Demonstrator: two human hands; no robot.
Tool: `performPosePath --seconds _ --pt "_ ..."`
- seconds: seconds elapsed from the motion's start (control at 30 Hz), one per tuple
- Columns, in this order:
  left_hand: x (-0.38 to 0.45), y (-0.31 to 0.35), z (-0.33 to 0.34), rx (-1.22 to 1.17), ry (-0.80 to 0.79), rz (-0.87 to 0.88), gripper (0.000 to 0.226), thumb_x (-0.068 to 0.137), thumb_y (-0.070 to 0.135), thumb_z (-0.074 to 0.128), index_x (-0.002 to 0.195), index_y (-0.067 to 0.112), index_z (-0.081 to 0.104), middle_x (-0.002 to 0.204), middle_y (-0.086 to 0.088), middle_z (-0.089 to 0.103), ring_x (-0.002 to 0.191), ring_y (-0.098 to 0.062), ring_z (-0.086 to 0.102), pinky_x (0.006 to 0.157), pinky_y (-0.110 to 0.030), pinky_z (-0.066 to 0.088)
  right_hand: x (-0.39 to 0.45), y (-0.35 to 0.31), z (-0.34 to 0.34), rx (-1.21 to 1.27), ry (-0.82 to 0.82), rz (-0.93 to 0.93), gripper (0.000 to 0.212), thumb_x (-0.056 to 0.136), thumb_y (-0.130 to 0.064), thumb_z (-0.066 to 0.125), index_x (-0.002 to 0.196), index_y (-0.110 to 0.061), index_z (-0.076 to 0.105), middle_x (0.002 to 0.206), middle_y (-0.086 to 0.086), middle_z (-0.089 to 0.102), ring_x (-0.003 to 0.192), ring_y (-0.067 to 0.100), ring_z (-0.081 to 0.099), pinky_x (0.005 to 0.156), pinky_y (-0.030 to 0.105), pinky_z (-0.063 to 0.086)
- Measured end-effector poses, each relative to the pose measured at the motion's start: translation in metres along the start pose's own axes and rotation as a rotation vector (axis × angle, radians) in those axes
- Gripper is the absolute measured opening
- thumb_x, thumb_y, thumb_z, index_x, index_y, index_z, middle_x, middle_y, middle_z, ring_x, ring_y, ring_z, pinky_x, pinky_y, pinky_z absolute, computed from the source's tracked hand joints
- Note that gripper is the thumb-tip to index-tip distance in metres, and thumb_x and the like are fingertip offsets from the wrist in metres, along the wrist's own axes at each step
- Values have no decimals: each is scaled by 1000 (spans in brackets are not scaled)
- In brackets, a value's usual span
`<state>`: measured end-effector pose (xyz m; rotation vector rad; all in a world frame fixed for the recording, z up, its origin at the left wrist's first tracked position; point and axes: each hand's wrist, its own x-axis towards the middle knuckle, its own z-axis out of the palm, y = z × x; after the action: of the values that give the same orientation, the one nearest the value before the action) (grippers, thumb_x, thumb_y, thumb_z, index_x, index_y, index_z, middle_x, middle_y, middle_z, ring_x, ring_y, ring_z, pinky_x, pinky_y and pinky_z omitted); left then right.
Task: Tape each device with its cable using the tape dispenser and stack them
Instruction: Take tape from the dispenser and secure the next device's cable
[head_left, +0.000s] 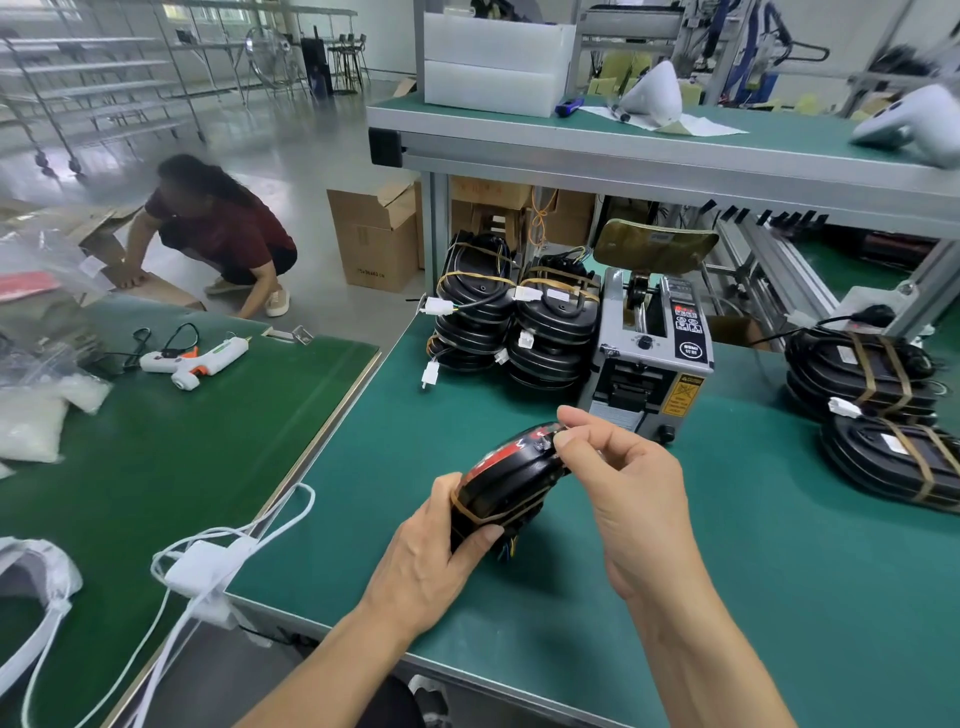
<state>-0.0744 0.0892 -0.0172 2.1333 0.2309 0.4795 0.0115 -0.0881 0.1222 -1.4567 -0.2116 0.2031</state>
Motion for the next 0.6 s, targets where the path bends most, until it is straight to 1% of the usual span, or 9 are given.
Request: performPosePath --seconds 0.07,0.17,0.33,0.4,0.47,0.53,0.6 --pt "0 0 0 -1 -4 2 57 92 88 47 130 46 41 109 19 69 96 -10 65 85 -29 52 0 -1 -2 -15 -18 -2 19 87 -8 76 69 -14 77 114 -12 77 111 1 69 98 28 46" --pt "0 0 0 1 -4 2 56 93 87 48 130 45 42 109 19 69 96 -9 66 85 -28 53 0 0 -2 -79 -30 -15 20 87 -11 77 67 -17 76 117 -14 75 109 -3 68 101 30 46" --pt "0 -1 1 -1 -9 -5 57 93 86 49 132 45 43 111 18 70 98 -10 66 87 -32 54 2 3 -2 -148 -13 -43 20 87 -15 78 68 -21 76 116 -17 74 109 -4 68 102 33 48" --pt "0 -1 0 4 -10 -4 56 94 86 49 132 45 42 111 19 69 98 -9 67 87 -31 54 2 4 -1 -167 4 -58 16 84 -20 78 68 -22 76 115 -17 74 109 -3 68 103 34 48" --pt "0 -1 1 6 -9 -5 56 93 86 49 131 45 42 109 20 69 97 -8 66 86 -31 54 1 2 1 -195 26 -74 11 77 -29 75 68 -22 76 113 -19 74 108 -4 68 102 34 49" --pt "0 -1 1 3 -8 -7 56 93 86 48 130 45 42 108 20 69 95 -9 66 85 -32 53 1 2 2 -224 40 -89 13 73 -35 70 68 -23 75 111 -22 74 107 -4 67 101 34 50" --pt "0 0 0 1 -8 -6 56 93 86 48 130 44 43 107 19 69 95 -9 66 85 -33 54 2 1 3 -243 37 -95 14 72 -36 69 67 -24 75 110 -23 74 107 -4 68 100 33 50"
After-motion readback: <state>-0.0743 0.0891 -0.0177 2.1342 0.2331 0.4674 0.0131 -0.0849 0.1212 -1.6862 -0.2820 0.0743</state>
